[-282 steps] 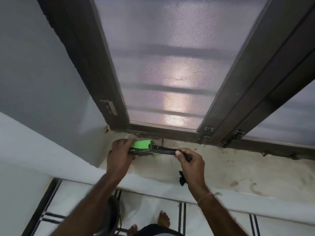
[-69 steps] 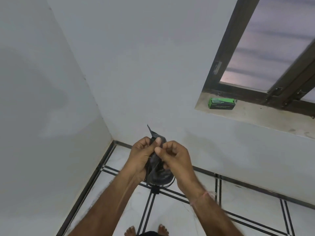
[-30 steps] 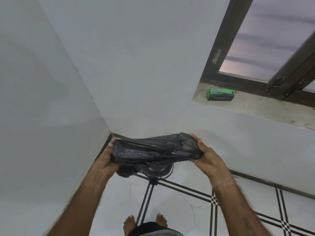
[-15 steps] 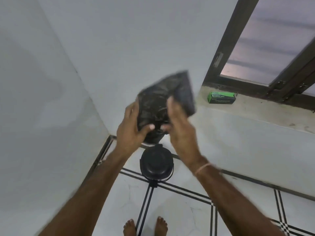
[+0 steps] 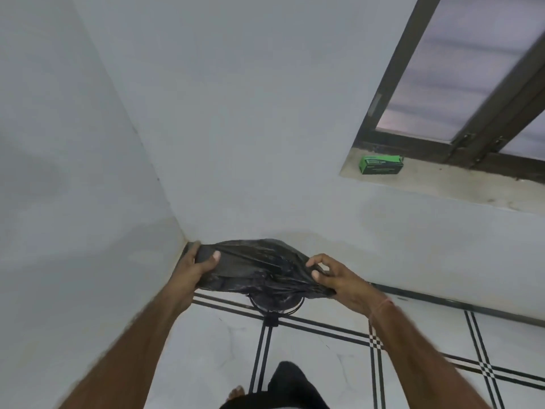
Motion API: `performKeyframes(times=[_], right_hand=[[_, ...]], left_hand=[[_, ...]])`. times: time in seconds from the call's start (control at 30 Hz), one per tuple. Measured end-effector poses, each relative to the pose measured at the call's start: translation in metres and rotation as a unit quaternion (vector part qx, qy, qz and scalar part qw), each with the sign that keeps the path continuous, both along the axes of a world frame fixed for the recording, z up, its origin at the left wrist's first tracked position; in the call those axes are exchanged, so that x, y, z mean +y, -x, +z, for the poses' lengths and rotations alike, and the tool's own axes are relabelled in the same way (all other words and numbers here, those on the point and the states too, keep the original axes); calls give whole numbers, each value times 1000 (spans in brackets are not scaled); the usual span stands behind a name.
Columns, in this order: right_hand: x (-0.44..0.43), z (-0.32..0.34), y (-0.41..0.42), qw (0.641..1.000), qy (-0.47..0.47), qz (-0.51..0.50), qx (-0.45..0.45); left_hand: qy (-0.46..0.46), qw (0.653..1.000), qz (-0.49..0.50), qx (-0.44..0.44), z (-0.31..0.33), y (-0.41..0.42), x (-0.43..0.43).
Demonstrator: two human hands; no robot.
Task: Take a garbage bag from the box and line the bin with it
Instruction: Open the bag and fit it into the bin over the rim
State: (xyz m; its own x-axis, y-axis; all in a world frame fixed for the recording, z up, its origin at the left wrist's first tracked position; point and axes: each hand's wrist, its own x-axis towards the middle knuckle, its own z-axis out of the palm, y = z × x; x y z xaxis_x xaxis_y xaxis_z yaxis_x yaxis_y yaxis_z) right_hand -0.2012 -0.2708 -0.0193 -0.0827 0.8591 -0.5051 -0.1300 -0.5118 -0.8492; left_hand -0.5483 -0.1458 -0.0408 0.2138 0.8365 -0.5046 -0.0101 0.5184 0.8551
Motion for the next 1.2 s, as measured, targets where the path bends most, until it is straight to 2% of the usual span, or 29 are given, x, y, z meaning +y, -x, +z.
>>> performKeyframes(times=[0.07,0.17,0.23,0.3,0.33,0.37,0.43,0.47,0.5,0.53,0.57,0.6,0.7,0.73,0.8,0.87,0.93,1.0,1.13,1.2], right_hand=[[-1,4,10,999,0,-10,37],[6,13,31,989,15,-127,67],[24,26,48,986,24,-166,-6],[43,50,71,977,-42,-155,-137],[51,66,84,957,-118,-162,-207],[56,82,95,919,-212,-177,-283],[53,97,111,802,-379,-194,-419],[51,86,114,781,-383,-154,-469],[48,63,113,808,-329,-70,-485],[39,36,112,859,-210,50,-464],[29,8,107,888,-106,139,-426],[21,-9,103,910,-60,171,-372],[21,-18,89,987,-1,75,-144],[23,-22,82,997,-5,22,-78],[36,-25,68,996,1,-86,-5],[46,-22,59,992,-3,-125,-19],[51,-28,49,990,1,-110,-89],[53,-34,45,983,-14,-69,-170],[59,-81,37,942,-35,-15,-332],[63,-73,46,915,-56,-34,-398]], left_hand=[[19,999,25,-45,6,7,1],[30,996,36,-78,-1,10,2],[23,994,40,-101,10,-1,1],[-40,995,20,-86,47,-27,-1],[-102,993,8,-50,66,-39,-2],[-181,984,2,-1,86,-49,-3],[-357,928,-22,101,114,-57,-13],[-409,897,-58,156,111,-57,-16],[-406,885,-99,207,97,-52,-19],[-341,898,-144,238,79,-44,-25],[-260,917,-167,251,58,-35,-28],[-192,936,-172,240,41,-25,-29],[-55,985,-112,118,21,-5,-27],[-20,991,-89,94,15,-1,-25],[-2,995,-74,73,17,-1,-13],[-2,995,-56,82,13,-3,-4],[0,994,-53,98,11,-12,4],[-36,991,-75,106,9,-22,5],[-67,973,-124,185,-15,-43,11],[-115,955,-143,234,-28,-55,11]])
